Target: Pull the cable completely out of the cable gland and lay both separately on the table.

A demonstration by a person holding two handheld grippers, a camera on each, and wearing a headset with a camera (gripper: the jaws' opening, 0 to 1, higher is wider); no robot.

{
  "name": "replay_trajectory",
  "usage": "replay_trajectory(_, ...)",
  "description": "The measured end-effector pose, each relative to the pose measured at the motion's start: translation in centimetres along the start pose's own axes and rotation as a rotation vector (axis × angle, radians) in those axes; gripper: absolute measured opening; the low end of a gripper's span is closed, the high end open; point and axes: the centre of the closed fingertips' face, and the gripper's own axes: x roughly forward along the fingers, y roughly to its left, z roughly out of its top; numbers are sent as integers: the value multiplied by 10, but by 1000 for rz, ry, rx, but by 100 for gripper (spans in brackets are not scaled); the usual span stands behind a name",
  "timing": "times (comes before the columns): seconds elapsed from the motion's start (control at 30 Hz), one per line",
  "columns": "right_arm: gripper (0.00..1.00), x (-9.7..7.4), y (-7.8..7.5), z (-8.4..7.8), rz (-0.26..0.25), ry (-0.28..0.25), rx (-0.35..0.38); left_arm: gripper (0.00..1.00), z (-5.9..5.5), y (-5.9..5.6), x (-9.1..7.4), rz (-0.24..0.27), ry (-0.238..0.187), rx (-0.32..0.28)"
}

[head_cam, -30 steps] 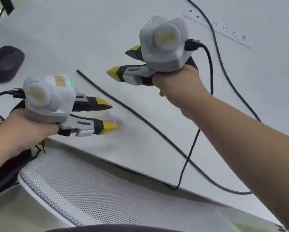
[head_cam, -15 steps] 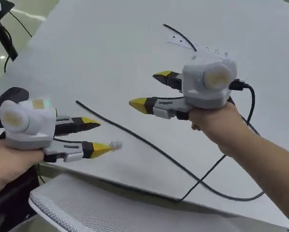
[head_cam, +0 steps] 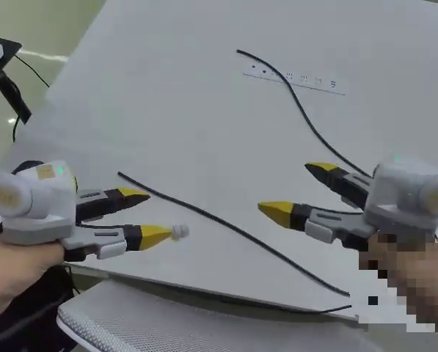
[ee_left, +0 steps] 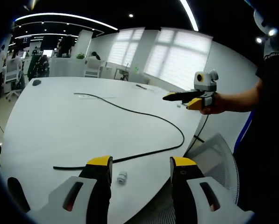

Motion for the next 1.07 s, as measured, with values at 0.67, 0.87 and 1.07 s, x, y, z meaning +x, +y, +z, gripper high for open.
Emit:
replay_trajectory(0.67, 99, -56, -7, -76, -21, 80, 26, 80, -19, 9, -9, 66, 112, 47)
replay_trajectory(0.87, 99, -58, 0, -90, 9, 147, 12, 87, -21, 14, -14, 78, 122, 16)
replay_trajectory(1.07, 99, -55, 14, -90, 35, 151, 19, 95, -26, 11, -14, 59, 132, 5)
